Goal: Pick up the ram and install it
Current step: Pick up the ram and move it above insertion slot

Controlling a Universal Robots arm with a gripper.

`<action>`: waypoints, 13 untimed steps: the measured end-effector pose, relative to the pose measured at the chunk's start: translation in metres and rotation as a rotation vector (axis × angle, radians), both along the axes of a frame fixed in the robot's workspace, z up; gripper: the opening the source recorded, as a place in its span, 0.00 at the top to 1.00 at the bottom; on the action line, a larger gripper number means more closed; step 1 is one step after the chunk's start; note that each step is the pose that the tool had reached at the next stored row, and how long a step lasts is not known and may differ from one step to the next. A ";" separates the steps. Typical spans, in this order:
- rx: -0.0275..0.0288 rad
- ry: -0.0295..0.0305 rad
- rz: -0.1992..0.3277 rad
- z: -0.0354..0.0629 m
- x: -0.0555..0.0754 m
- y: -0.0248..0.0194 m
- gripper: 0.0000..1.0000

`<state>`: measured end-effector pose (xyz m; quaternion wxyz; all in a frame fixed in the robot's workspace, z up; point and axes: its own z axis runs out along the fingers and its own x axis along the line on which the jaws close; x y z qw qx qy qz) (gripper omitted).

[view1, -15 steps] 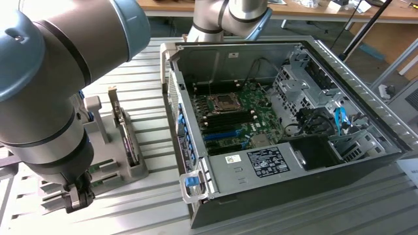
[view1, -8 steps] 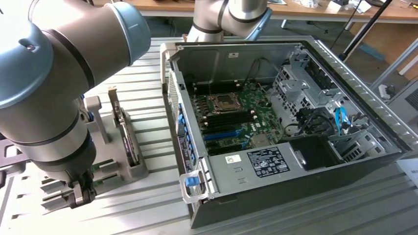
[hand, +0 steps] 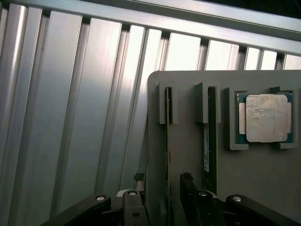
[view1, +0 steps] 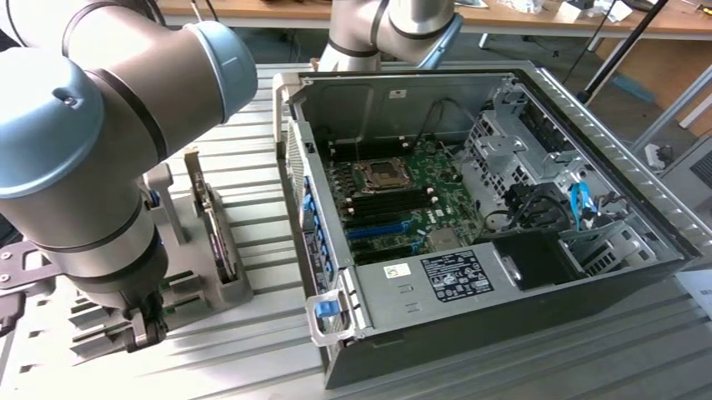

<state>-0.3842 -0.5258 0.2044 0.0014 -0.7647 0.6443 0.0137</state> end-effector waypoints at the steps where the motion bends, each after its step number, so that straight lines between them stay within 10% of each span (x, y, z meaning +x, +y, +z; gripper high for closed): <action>1: 0.0000 0.0001 0.000 -0.0011 0.000 0.0002 0.58; 13: 0.0000 -0.0003 0.000 -0.0035 -0.011 0.0027 0.58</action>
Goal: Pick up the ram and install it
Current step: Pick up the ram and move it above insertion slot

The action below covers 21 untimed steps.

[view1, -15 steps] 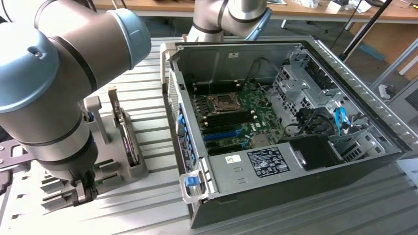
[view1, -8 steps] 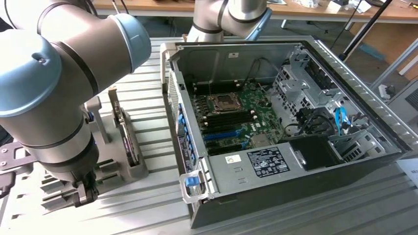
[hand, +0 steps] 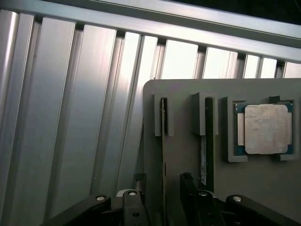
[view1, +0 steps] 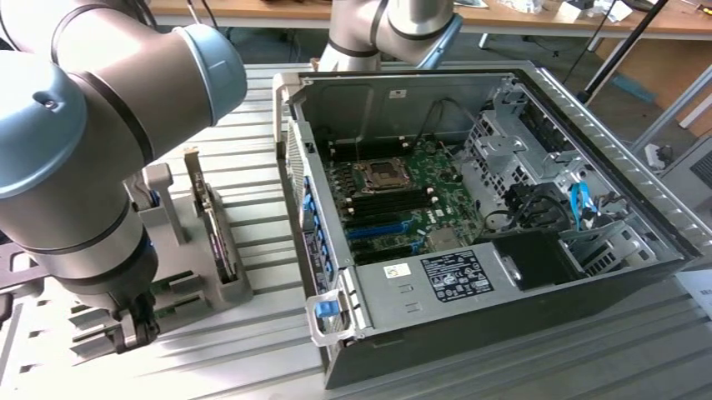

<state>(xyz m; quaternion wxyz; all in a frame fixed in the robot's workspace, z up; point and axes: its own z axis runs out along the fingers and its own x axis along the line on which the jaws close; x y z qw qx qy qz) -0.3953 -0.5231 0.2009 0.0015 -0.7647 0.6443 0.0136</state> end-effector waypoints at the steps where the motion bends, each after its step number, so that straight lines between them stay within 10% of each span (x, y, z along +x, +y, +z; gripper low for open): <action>1: -0.0001 0.0001 0.000 -0.0002 -0.002 0.0003 0.58; 16: 0.0000 -0.0002 0.000 -0.0008 -0.006 0.0017 0.59; 21: 0.0000 -0.0002 0.000 -0.0008 -0.006 0.0017 0.79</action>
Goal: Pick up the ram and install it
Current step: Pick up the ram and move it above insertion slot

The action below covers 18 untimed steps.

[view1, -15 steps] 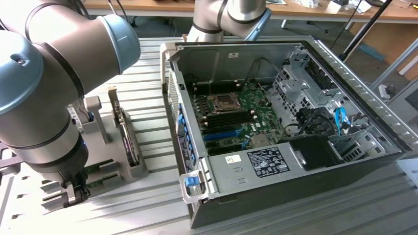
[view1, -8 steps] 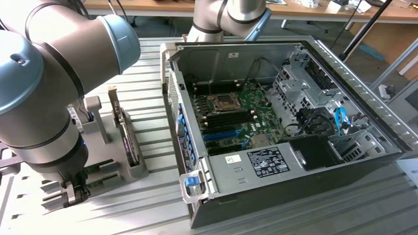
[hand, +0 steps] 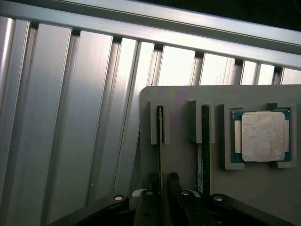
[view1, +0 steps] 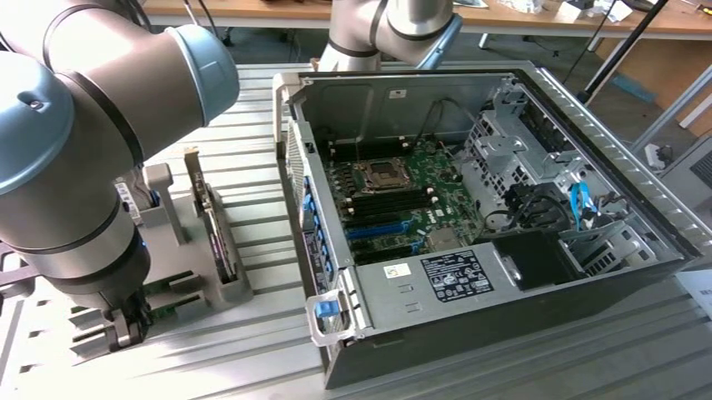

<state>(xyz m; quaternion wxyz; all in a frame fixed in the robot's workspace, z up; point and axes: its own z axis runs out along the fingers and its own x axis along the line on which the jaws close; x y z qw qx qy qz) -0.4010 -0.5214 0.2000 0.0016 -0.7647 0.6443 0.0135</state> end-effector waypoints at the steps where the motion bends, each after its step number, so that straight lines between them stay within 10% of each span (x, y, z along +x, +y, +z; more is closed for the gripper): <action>1: 0.0001 0.0000 0.000 0.0000 0.000 0.0000 0.86; 18: -0.0001 0.0001 0.000 0.0060 0.000 0.0000 0.86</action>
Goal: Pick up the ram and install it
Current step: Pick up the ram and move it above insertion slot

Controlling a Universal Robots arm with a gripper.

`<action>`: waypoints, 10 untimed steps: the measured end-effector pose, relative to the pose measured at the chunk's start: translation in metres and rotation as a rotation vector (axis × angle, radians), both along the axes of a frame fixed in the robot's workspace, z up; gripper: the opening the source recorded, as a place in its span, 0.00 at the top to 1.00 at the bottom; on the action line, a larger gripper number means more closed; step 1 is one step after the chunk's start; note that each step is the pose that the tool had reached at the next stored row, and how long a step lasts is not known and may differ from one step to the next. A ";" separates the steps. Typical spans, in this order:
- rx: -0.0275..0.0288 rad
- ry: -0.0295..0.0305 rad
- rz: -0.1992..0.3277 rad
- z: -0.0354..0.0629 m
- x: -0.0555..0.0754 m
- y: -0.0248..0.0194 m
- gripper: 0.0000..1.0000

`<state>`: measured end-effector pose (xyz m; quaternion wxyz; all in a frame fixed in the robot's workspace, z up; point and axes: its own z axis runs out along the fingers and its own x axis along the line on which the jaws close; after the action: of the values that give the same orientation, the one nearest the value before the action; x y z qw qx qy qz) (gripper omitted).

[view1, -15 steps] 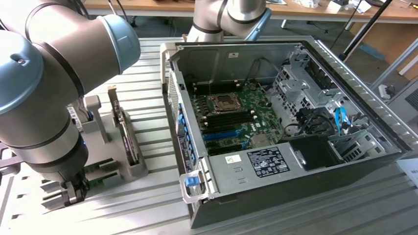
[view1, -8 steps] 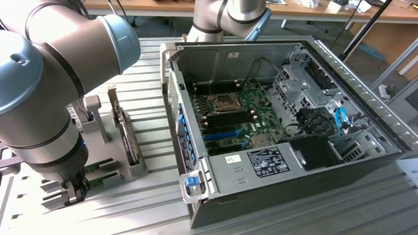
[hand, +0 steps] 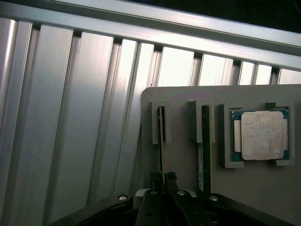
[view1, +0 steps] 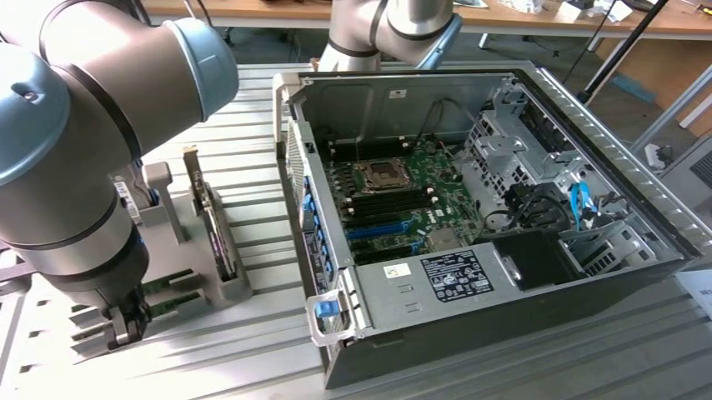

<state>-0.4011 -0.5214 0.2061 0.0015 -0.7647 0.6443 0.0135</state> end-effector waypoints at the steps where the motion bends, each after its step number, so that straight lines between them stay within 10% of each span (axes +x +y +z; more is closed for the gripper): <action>1: 0.0000 0.0000 0.000 0.0017 0.000 0.0000 0.86; 10: 0.0001 -0.0001 0.000 0.0213 0.000 0.0000 0.86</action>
<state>-0.4011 -0.5214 0.2273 0.0016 -0.7647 0.6443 0.0135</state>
